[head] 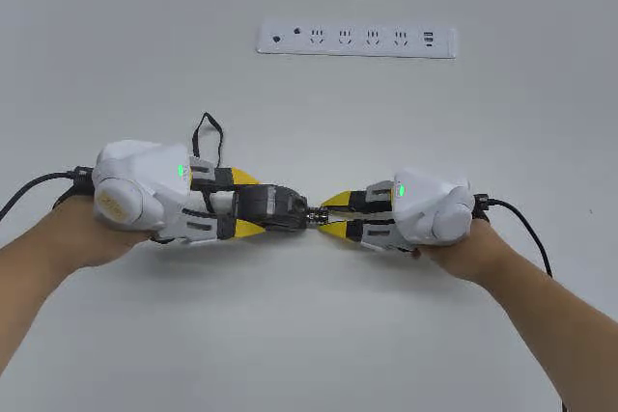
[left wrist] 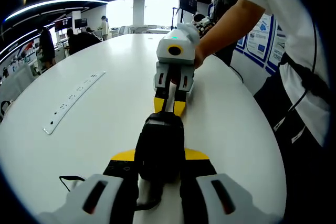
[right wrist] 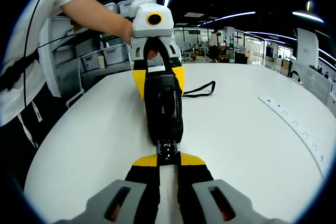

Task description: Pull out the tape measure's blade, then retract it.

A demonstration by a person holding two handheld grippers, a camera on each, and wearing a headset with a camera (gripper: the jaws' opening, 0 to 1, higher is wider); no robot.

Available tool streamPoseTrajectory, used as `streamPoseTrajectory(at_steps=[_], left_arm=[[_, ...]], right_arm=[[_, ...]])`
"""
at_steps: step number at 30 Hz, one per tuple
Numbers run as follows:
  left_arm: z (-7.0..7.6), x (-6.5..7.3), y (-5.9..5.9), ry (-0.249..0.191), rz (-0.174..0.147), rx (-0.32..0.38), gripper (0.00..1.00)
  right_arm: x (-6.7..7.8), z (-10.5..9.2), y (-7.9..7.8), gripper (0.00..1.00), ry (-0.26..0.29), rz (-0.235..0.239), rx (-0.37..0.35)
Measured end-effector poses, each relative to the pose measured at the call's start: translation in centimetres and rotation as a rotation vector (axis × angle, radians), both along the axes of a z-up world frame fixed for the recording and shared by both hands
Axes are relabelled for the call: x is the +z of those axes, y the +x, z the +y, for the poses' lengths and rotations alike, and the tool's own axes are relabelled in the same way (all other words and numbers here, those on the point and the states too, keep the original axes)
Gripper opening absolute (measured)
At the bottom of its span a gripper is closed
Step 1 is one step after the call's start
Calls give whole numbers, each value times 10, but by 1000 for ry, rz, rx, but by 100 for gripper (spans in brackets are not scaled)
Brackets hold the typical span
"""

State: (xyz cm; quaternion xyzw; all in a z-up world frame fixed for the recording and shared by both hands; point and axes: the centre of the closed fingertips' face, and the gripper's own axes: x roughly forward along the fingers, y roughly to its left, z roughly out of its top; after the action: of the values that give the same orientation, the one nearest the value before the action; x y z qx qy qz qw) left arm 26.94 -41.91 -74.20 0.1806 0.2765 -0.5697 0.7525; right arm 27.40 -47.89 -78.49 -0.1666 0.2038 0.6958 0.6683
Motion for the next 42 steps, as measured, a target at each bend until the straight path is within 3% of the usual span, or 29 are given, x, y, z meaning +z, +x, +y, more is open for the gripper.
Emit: streamPoseTrajectory(at_steps=[16, 42], left_arm=[[-1, 1, 0, 4, 0, 2, 26], [-2, 1, 1, 0, 4, -8, 26]], right_arm=[[0, -24, 1, 9, -14, -8, -12], [-1, -76, 7, 9, -37, 17, -61]])
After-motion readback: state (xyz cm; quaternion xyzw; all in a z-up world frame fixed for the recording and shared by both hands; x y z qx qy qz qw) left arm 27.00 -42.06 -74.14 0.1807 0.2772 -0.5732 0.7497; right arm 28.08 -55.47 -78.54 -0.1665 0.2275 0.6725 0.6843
